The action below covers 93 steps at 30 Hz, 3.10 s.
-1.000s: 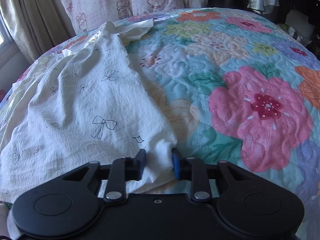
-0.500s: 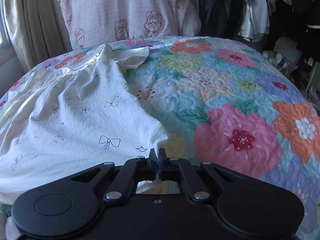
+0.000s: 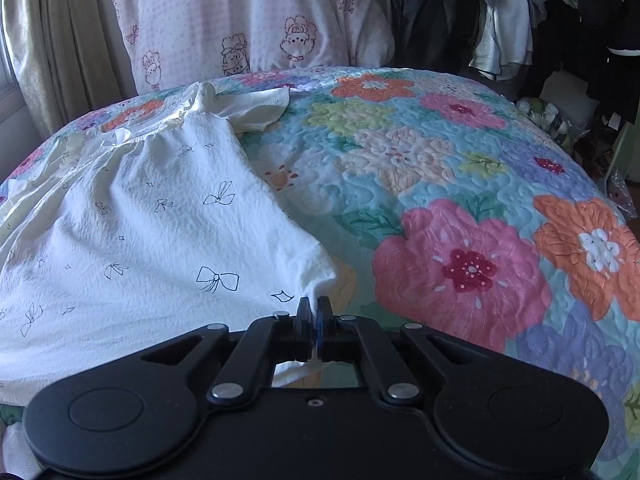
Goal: Fold clothes
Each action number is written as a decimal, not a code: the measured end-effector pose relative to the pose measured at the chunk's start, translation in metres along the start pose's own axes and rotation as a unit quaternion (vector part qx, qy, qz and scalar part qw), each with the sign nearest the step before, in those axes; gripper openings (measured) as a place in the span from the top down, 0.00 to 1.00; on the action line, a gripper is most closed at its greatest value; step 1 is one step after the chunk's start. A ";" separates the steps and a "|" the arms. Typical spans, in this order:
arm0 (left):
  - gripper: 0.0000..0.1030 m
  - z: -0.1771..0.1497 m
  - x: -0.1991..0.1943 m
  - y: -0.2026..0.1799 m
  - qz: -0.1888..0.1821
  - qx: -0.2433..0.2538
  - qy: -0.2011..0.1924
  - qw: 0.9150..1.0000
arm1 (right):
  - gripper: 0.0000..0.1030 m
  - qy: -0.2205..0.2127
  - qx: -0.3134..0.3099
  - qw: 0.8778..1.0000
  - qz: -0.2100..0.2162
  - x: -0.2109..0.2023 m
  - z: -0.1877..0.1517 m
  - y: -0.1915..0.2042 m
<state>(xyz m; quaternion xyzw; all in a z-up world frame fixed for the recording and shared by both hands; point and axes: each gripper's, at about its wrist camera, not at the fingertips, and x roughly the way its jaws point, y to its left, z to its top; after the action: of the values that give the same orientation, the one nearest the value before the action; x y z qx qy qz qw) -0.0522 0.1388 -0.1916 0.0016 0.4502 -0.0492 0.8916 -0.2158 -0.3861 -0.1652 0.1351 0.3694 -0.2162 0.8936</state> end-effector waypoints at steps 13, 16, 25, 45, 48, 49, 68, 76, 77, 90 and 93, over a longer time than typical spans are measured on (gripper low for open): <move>0.51 0.038 -0.079 -0.038 -0.085 -0.005 -0.034 0.996 | 0.98 0.018 0.001 0.992 0.127 -0.010 0.031 0.045; 0.51 0.044 -0.084 -0.062 -0.142 0.013 -0.047 0.989 | 0.97 0.021 -0.012 0.975 0.221 -0.013 0.050 0.090; 0.50 0.041 -0.090 -0.097 -0.278 0.062 -0.060 0.957 | 0.97 0.077 -0.083 0.912 0.393 -0.003 0.073 0.233; 0.95 0.031 -0.077 -0.107 -0.222 0.097 -0.105 0.964 | 0.94 0.134 -0.125 0.860 0.477 -0.005 0.048 0.292; 0.98 0.025 -0.074 -0.104 -0.203 0.076 -0.105 0.970 | 0.70 0.099 -0.153 0.879 0.441 -0.018 0.043 0.277; 0.98 0.025 -0.072 -0.102 -0.194 0.070 -0.106 0.973 | 0.62 0.088 -0.152 0.886 0.429 -0.019 0.042 0.272; 0.98 0.040 -0.061 -0.068 -0.158 -0.021 -0.119 0.980 | 0.51 0.102 0.037 0.932 0.346 0.055 0.026 0.223; 0.98 0.043 -0.045 -0.060 -0.144 -0.042 -0.106 0.983 | 0.48 0.085 0.059 0.944 0.313 0.069 0.038 0.198; 0.98 0.045 -0.043 -0.057 -0.133 -0.053 -0.104 0.984 | 0.47 0.084 0.061 0.945 0.309 0.074 0.041 0.197; 0.98 0.054 -0.022 -0.010 -0.104 -0.112 -0.094 0.984 | 0.47 0.085 0.023 0.963 0.255 0.138 0.102 0.157; 0.98 0.045 -0.012 -0.010 -0.108 -0.120 -0.083 0.983 | 0.47 0.087 0.049 0.963 0.251 0.153 0.115 0.143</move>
<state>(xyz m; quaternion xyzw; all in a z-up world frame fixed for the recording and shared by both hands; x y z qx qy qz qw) -0.0237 0.1282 -0.1544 -0.1584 0.3751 -0.0903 0.9089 0.0206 -0.3515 -0.1840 0.2856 0.3893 0.0098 0.8757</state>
